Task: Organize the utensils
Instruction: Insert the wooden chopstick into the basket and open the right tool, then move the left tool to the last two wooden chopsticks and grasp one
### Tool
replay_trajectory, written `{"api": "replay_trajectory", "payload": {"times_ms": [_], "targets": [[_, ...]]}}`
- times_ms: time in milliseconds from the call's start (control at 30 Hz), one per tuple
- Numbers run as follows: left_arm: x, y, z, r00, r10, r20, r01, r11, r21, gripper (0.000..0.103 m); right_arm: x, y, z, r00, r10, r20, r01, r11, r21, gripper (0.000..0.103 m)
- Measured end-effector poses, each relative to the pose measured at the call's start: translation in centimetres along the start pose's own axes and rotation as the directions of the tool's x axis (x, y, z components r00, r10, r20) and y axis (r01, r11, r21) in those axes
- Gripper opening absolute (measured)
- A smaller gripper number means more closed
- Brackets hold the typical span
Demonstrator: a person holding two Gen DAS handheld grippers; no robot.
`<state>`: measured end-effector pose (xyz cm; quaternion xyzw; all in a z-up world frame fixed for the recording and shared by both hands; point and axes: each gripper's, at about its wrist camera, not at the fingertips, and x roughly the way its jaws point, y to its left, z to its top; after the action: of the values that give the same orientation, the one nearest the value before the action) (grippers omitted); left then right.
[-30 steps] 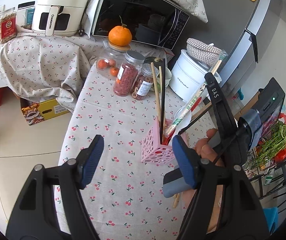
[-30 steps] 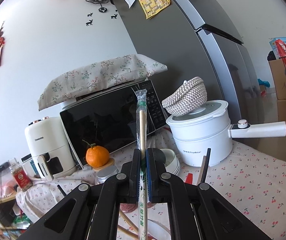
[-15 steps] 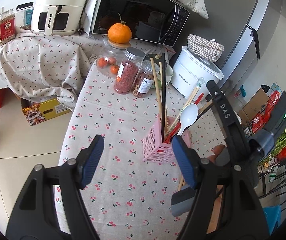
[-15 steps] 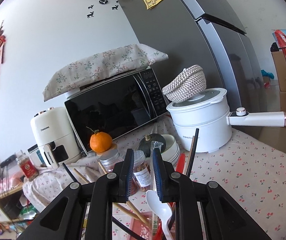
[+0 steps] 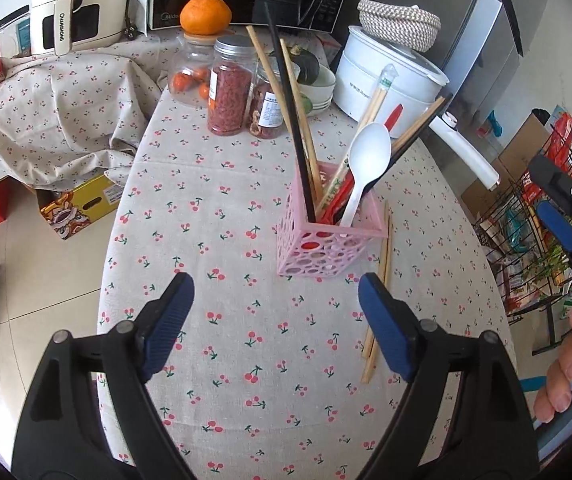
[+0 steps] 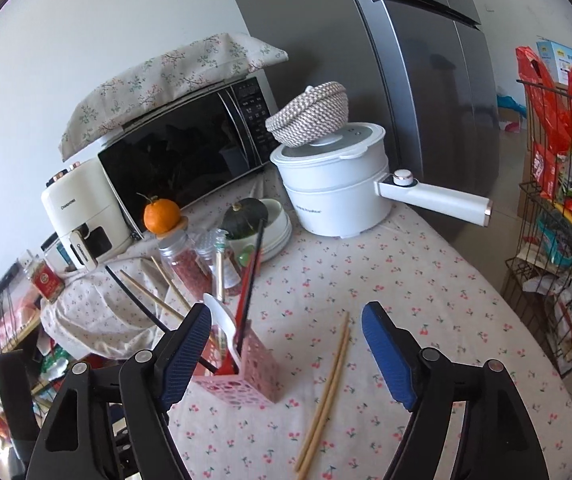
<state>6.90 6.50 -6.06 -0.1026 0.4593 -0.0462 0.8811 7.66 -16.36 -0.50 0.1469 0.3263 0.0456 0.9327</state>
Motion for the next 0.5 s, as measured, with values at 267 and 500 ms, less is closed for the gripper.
{"api": "replay_trajectory", "payload": {"times_ms": [267,500], "targets": [[2.3,-4.0,-1.4,0.996,0.046,-0.081,-0.035,0.990,0.135,0.086,1.5,-7.0,-2.1,0.960,-0.089,-0.266,0.110,0.992,0.067,0.085],[4.0,-7.6,-2.1,0.991,0.061,-0.122,-0.028,0.966,0.256,0.086,2.9,-10.2,-4.1,0.890,-0.146,-0.431,0.148,0.989,-0.028,0.086]]}}
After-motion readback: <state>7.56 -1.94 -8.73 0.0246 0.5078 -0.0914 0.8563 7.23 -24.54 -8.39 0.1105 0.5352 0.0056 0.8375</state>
